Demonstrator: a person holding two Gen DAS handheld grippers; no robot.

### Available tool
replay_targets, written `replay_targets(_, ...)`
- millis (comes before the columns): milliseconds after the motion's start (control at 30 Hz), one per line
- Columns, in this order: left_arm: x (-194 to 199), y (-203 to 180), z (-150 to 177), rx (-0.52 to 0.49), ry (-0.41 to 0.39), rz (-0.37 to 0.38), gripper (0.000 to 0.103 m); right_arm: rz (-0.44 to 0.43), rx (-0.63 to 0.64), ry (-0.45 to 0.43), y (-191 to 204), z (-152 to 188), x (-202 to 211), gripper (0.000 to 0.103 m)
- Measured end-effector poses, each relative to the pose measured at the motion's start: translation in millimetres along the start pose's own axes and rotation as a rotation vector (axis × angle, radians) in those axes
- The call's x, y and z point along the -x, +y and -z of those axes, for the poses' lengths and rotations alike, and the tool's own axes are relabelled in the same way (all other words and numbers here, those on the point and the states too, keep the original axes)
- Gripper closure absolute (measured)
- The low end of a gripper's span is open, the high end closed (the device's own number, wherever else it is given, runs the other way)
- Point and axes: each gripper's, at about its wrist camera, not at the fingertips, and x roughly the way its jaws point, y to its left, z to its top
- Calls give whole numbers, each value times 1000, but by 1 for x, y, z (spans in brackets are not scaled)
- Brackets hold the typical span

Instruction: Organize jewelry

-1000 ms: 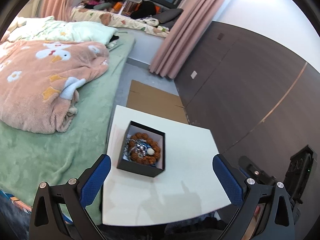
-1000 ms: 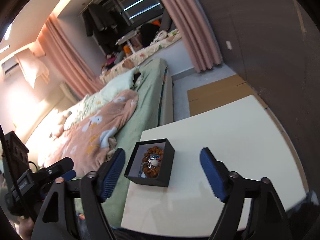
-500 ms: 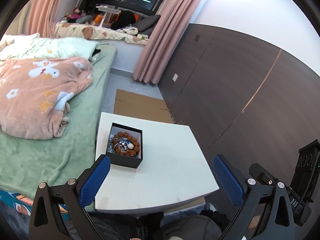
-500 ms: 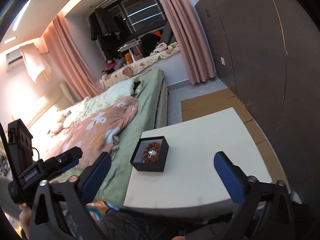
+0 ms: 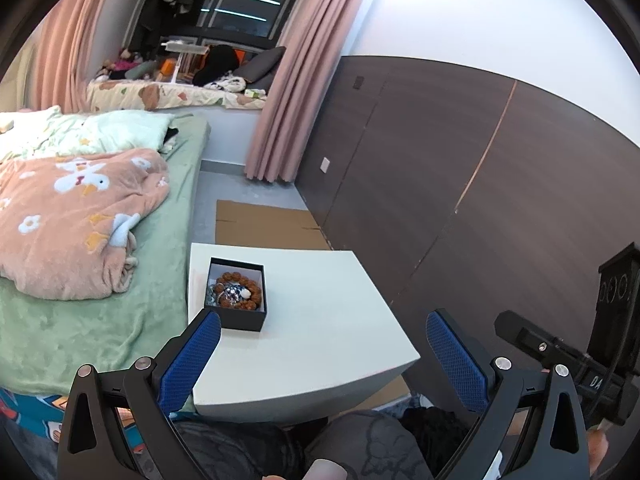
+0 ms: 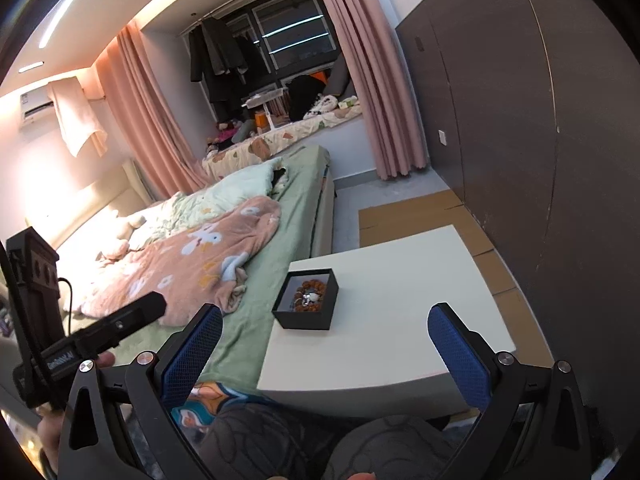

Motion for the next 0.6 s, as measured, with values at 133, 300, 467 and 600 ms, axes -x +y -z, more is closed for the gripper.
replay_targets(133,7,-2,3,-12,5,7,0,21,9,19,8,2,10,0)
replay_targets(300,13,-4,8,-33,5,6,0,9,18,42,16,7,19,0)
replay_targets(467,21,-6,10,-52,-5,-4,0,11,20,62,20,14,18,0)
replay_targets(600,26,-6,10,-60,-10,-6,0,5,9,64,20,15,16,0)
